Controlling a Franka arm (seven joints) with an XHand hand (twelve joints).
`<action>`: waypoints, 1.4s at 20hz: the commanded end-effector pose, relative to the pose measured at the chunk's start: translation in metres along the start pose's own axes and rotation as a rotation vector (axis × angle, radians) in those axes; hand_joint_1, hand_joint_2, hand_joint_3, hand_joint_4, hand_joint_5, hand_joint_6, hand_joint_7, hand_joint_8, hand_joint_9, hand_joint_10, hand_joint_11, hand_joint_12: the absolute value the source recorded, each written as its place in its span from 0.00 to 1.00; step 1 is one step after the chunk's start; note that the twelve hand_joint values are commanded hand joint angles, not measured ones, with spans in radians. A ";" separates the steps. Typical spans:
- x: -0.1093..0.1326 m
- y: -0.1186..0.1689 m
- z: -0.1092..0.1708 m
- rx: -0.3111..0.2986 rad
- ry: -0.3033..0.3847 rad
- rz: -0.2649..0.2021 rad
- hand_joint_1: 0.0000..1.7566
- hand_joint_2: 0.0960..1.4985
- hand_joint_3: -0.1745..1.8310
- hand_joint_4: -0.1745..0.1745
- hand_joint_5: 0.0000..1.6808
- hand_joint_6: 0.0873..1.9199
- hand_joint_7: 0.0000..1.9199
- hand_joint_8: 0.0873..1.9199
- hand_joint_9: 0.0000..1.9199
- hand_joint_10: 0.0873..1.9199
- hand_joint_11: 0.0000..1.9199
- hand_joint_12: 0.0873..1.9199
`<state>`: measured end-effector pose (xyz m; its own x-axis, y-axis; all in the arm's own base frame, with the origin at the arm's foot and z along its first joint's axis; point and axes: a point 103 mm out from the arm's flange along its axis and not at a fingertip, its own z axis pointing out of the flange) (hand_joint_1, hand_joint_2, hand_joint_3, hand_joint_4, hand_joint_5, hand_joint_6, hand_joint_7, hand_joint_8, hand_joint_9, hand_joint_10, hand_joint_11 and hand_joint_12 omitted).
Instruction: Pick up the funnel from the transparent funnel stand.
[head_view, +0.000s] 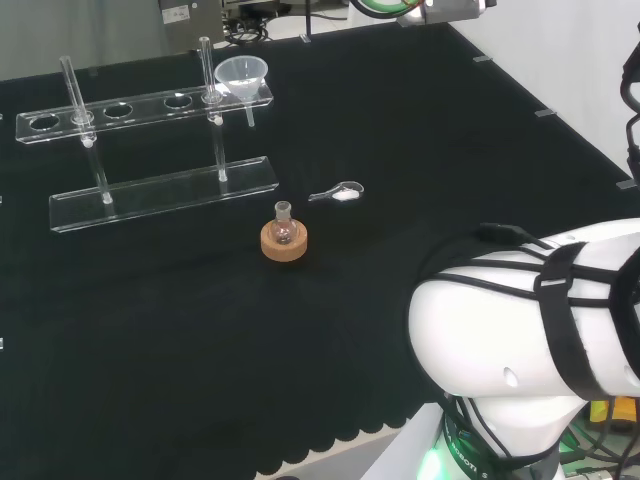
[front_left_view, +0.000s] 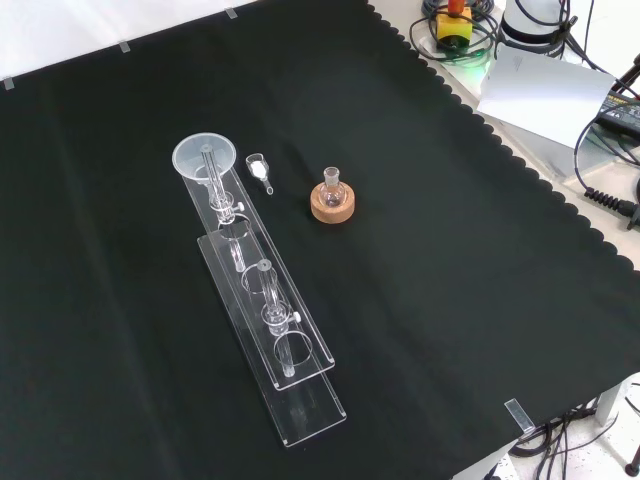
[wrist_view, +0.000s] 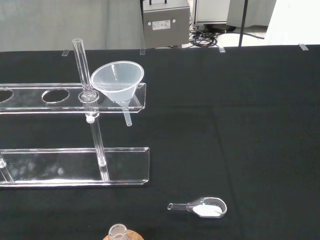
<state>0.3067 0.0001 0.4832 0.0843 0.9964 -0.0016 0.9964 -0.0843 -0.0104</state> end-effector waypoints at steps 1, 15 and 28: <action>0.000 0.000 0.000 -0.013 -0.010 0.000 0.00 0.77 0.35 0.53 0.10 0.08 0.02 0.23 0.09 0.29 0.00 0.62; -0.010 0.035 0.008 0.021 0.008 0.028 0.00 0.82 0.28 0.52 0.14 0.00 0.02 0.22 0.09 0.27 0.00 0.63; -0.020 0.162 0.066 0.076 0.027 -0.051 0.00 0.82 0.27 0.52 0.14 0.00 0.03 0.22 0.09 0.27 0.00 0.63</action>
<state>0.3903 -0.0194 0.4424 0.0816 0.9966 0.0095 0.9927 -0.0805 -0.0893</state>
